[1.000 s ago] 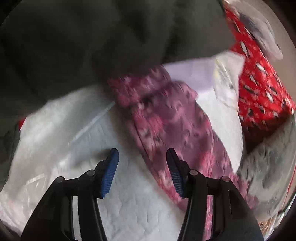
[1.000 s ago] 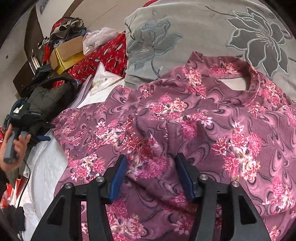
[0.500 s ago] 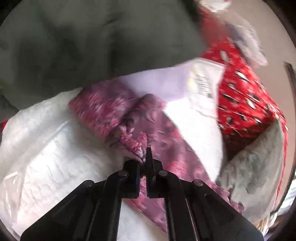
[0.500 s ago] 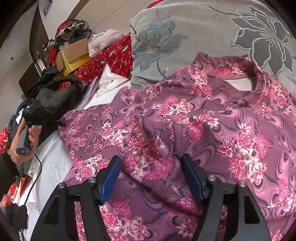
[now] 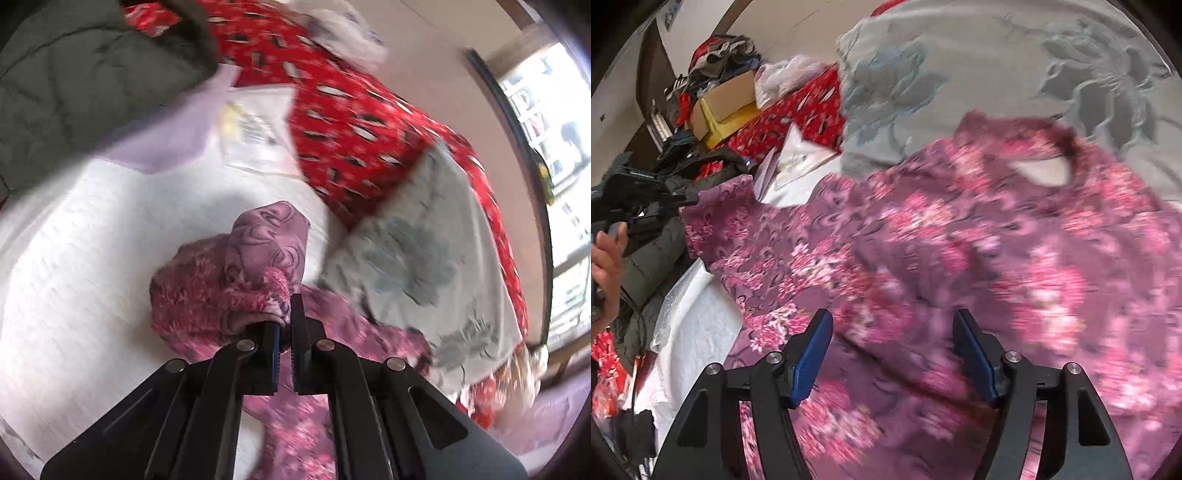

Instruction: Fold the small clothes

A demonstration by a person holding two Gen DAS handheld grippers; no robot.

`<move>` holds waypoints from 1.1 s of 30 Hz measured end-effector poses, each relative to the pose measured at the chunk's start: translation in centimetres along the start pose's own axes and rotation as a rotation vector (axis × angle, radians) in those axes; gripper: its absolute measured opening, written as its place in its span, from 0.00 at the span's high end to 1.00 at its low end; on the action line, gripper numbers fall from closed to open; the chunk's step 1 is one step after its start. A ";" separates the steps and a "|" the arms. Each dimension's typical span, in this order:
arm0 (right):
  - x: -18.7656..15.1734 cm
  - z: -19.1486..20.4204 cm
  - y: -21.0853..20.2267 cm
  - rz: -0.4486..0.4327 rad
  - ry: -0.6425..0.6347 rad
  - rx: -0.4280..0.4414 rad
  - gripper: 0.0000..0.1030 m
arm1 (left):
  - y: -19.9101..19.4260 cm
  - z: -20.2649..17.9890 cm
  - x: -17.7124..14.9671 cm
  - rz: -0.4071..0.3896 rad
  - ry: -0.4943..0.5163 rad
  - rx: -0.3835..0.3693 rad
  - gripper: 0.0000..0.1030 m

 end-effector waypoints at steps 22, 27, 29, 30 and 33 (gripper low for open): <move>-5.4 -15.1 -5.4 -0.065 0.195 -0.168 0.24 | 11.2 -15.1 -17.7 0.293 0.255 -0.017 0.98; -5.4 -15.3 -5.6 -0.079 0.204 -0.137 0.23 | 15.9 -14.5 -22.1 0.372 0.323 0.106 0.94; -5.4 -15.3 -5.6 -0.080 0.204 -0.137 0.23 | 16.3 -14.0 -22.8 0.387 0.323 0.106 0.89; -5.4 -15.3 -5.5 -0.079 0.203 -0.139 0.23 | 15.6 -13.8 -22.8 0.385 0.319 0.080 0.88; -5.4 -15.2 -5.5 -0.071 0.199 -0.149 0.23 | 13.2 -12.7 -23.0 0.404 0.288 -0.016 0.76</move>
Point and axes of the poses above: each gripper's, at about its wrist camera, not at the fingertips, and y roughly the way its jaws point, z to its left, x to its top, the point moved 8 cm from there along y, roughly the way its jaws point, and after that the axes turned 12 degrees about z, right-handed, at the moved point
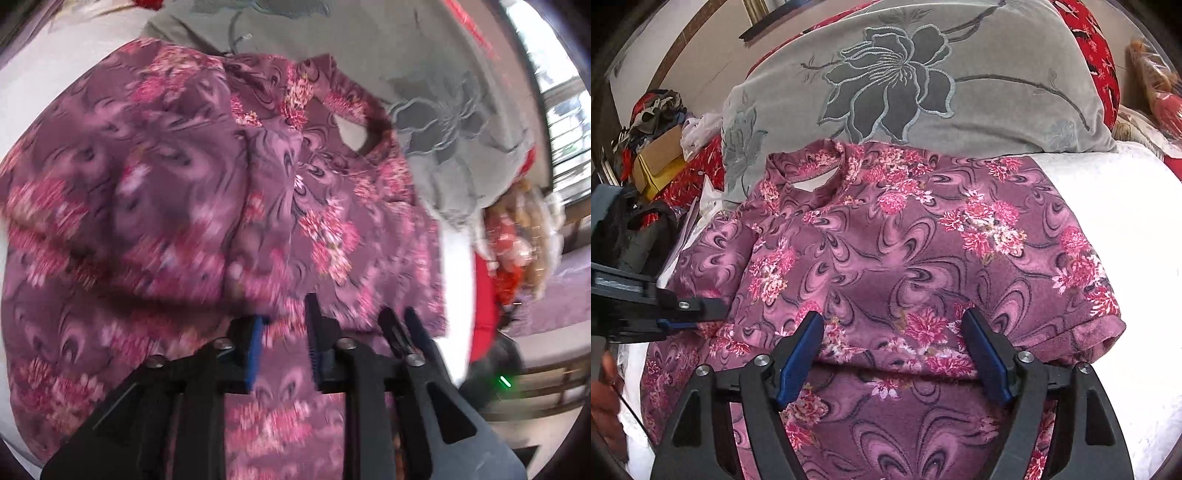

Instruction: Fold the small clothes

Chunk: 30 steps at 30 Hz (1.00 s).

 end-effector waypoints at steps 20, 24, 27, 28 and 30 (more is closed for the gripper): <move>-1.0 19.7 1.7 0.028 -0.679 -0.115 0.29 | -4.8 13.4 -3.0 -0.068 -0.303 -0.266 0.60; 0.2 19.4 2.3 0.059 -0.611 -0.071 0.79 | -4.8 13.7 -3.3 -0.063 -0.305 -0.284 0.60; 1.7 17.8 0.8 0.037 -0.459 0.017 0.87 | -4.6 13.7 -3.3 -0.062 -0.301 -0.278 0.60; 2.1 16.9 0.3 0.034 -0.402 0.048 0.88 | -4.6 13.6 -3.3 -0.064 -0.300 -0.274 0.60; 3.0 13.8 -0.7 0.024 -0.228 0.129 0.88 | -4.6 13.6 -3.3 -0.068 -0.297 -0.269 0.60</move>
Point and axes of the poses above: each gripper's, at about its wrist camera, not at the fingertips, and y roughly the way its jaws point, z to its left, x to its top, the point moved 8 cm from there along y, roughly the way its jaws point, and after that the axes turned 12 degrees about z, right-handed, at the moved point
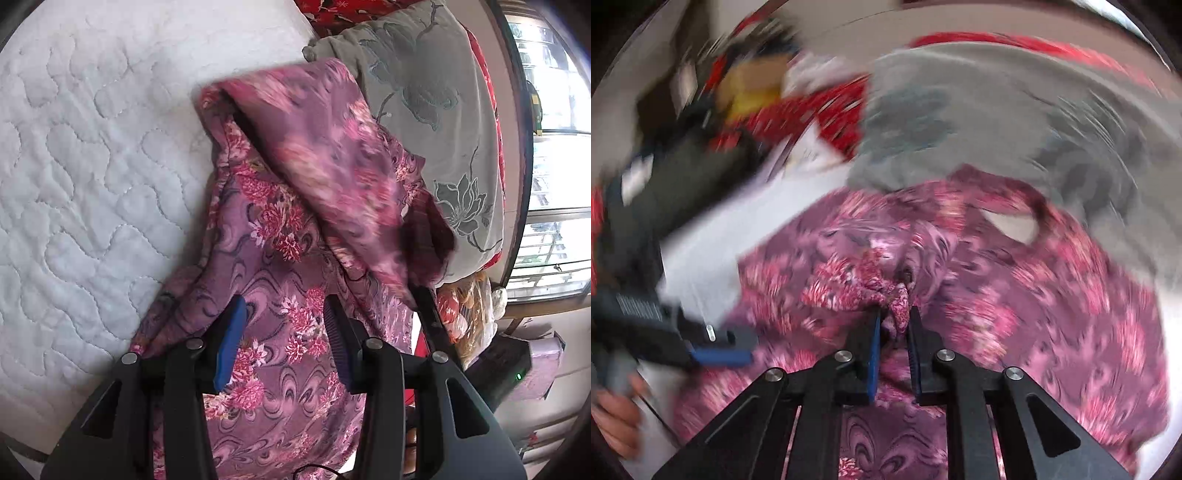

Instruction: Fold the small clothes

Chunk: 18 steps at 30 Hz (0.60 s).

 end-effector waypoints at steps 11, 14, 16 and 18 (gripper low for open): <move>-4.4 -14.4 -3.2 -0.065 0.666 0.212 0.74 | 0.5 -0.7 0.1 -0.007 0.011 0.019 0.60; -4.0 -15.2 -4.7 -0.142 0.705 0.231 0.40 | 0.6 -0.7 0.0 -0.012 0.023 0.037 0.59; -2.9 -14.6 -4.5 -0.145 0.669 0.242 0.29 | 0.7 -0.7 0.0 -0.014 0.025 0.042 0.59; -2.0 -14.0 -3.3 -0.109 0.633 0.218 0.23 | 0.8 -0.7 0.0 -0.013 0.024 0.042 0.59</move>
Point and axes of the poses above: each gripper's, at about its wrist camera, not at the fingertips, and y roughly the way its jaws point, z to its left, x to its top, the point moved 8 cm from there along y, roughly the way its jaws point, and after that the axes turned 12 degrees about z, right-handed, at the moved point
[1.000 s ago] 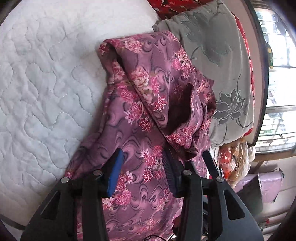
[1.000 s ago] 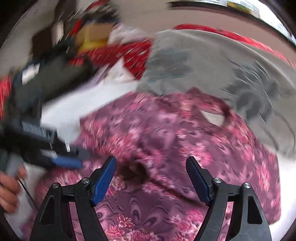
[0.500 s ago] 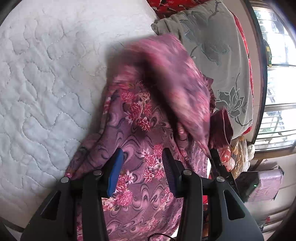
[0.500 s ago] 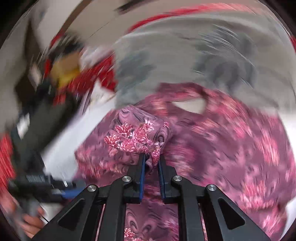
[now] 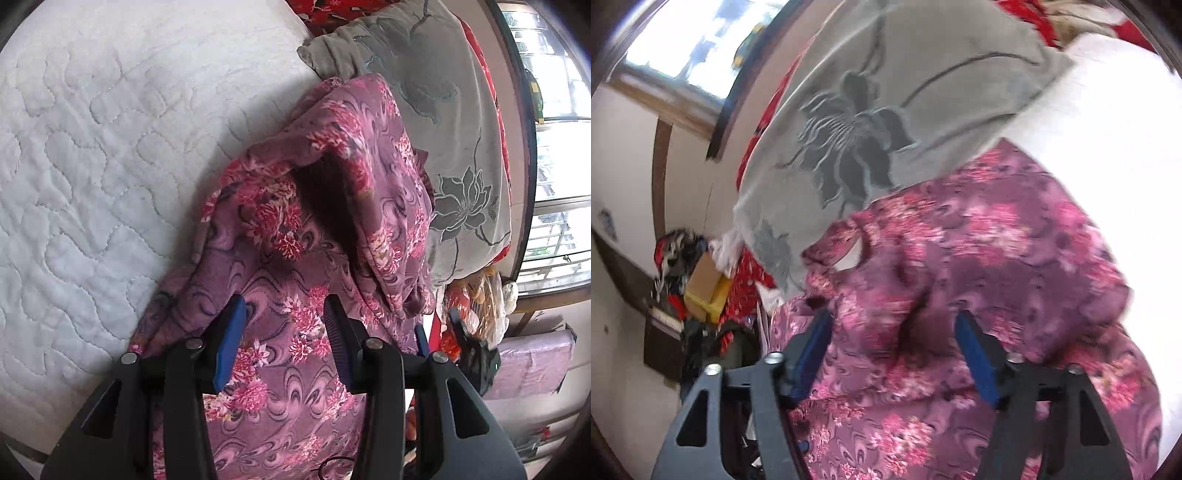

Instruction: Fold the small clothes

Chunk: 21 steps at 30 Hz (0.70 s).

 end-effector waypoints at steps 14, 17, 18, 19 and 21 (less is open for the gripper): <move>5.4 9.5 -3.4 -0.087 -0.091 0.262 0.93 | 0.3 -3.0 1.2 -0.011 0.057 0.042 0.55; 6.9 9.3 -6.5 -0.158 -0.094 0.282 0.93 | 0.5 -2.7 1.4 -0.008 0.043 0.049 0.55; 7.1 8.8 -6.9 -0.168 -0.088 0.275 0.93 | 0.6 -2.7 1.4 -0.008 0.039 0.053 0.55; 7.4 7.6 -7.4 -0.178 -0.073 0.253 0.94 | 0.6 -2.5 1.5 -0.009 0.033 0.056 0.55; 7.7 5.5 -7.3 -0.180 -0.036 0.220 0.94 | 0.5 -2.0 1.6 -0.014 0.021 0.062 0.55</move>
Point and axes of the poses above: each gripper's, at about its wrist camera, not at the fingertips, and y roughly the way its jaws point, z to its left, x to its top, the point moved 8 cm from there along y, roughly the way its jaws point, and after that the axes turned 12 degrees about z, right-handed, at the moved point
